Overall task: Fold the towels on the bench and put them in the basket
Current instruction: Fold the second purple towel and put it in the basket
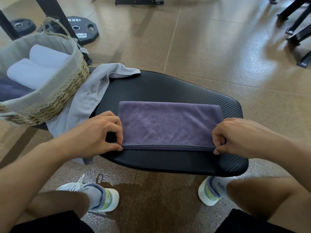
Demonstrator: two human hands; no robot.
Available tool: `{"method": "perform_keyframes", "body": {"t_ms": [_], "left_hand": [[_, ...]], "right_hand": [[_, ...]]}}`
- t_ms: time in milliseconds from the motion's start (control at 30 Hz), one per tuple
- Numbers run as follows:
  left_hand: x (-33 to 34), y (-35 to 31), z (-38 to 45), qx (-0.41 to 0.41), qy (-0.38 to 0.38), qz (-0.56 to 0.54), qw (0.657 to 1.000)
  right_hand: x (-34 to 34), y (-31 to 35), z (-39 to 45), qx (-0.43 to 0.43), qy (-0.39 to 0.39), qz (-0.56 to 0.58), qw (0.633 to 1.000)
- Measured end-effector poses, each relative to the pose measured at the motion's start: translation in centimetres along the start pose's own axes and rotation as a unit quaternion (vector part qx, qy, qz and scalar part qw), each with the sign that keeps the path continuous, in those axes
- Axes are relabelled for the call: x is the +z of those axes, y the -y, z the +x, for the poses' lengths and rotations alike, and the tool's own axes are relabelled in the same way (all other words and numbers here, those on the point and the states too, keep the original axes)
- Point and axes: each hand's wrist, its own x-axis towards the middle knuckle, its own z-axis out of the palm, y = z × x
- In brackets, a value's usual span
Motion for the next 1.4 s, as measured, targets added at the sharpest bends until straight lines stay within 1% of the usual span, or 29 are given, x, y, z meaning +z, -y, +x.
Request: {"method": "perform_keyframes", "body": {"t_ms": [67,133,200,267,333,433,767,1000,1167,1233,1400], "left_hand": [[-0.1,0.0,0.0,0.001,0.002,0.008,1.000],[0.1,-0.5,0.1,0.009,-0.019,0.037,0.999],[0.6,-1.5,0.4,0.015,-0.071,0.052,0.996],[1.7,-2.8,1.0,0.021,-0.123,0.040,0.991],[2.9,-3.8,1.8,0.041,-0.141,0.031,0.989],[4.5,-4.8,2.5,0.070,-0.117,0.034,0.990],[5.2,-5.4,3.2,0.022,-0.102,0.013,0.994],[5.1,-5.4,3.4,0.044,-0.081,0.049,0.995],[5.0,-5.7,3.4,0.068,-0.072,0.100,0.990],[4.9,-5.9,3.4,0.069,-0.065,0.103,0.990],[4.4,-6.2,3.3,0.071,-0.048,0.092,0.992]], "right_hand": [[-0.3,0.2,-0.2,-0.005,0.004,-0.007,1.000],[-0.6,0.6,-0.2,-0.034,-0.018,0.003,0.999],[-0.7,1.9,0.1,-0.068,-0.080,0.066,0.992],[-0.3,3.6,0.7,-0.099,-0.142,0.122,0.977],[0.3,5.3,1.5,-0.114,-0.171,0.150,0.967],[1.5,7.1,2.1,-0.119,-0.166,0.156,0.966],[2.9,7.7,2.7,-0.083,-0.158,0.202,0.963],[2.9,8.1,2.4,-0.041,-0.171,0.193,0.965],[2.5,8.5,2.1,-0.067,-0.179,0.142,0.971],[2.5,8.6,2.0,-0.076,-0.185,0.128,0.971],[2.4,8.2,2.2,-0.078,-0.164,0.160,0.970]]}}
